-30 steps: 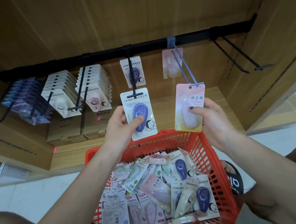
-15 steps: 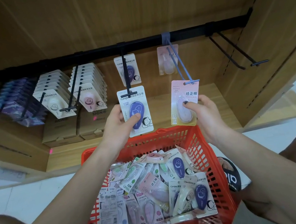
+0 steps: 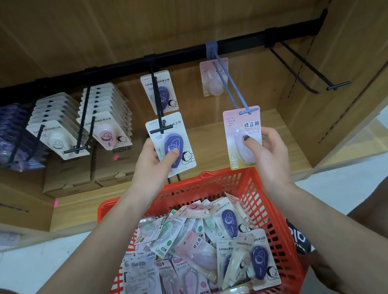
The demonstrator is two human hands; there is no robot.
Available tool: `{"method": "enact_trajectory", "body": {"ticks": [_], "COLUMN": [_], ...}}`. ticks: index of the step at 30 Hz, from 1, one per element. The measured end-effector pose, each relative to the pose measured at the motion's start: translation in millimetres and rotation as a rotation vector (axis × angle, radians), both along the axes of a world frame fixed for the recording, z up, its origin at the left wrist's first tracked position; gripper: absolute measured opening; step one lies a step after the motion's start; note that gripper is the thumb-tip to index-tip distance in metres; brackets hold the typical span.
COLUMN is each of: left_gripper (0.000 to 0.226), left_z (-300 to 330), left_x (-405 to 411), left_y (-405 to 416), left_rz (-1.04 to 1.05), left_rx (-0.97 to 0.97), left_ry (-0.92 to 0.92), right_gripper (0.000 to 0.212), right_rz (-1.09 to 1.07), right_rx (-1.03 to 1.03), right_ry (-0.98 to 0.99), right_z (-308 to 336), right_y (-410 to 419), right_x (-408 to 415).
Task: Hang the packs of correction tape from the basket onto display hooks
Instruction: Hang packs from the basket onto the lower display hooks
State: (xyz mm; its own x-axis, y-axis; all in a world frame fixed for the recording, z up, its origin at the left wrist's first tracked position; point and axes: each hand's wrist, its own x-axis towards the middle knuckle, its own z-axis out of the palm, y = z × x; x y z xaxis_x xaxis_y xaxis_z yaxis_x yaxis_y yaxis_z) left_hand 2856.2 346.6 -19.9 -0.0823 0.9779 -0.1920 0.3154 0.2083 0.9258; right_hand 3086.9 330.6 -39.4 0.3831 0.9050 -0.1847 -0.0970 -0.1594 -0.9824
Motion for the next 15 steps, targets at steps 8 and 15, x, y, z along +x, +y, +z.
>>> {"method": "enact_trajectory", "body": {"ticks": [8, 15], "left_gripper": [0.032, 0.028], "left_z": [-4.1, -5.4], "left_x": [-7.5, -2.7], "left_y": [10.7, 14.0], "left_rz": [-0.025, -0.011], "left_rx": [-0.037, -0.04], "left_ry": [-0.009, -0.009], "right_gripper": [0.022, 0.024], "right_rz": [-0.011, 0.035], "right_rx": [0.046, 0.037], "right_ry": [0.036, -0.011], "right_z": [1.1, 7.2], "right_y": [-1.4, 2.8], "right_x": [-2.3, -3.0]}}
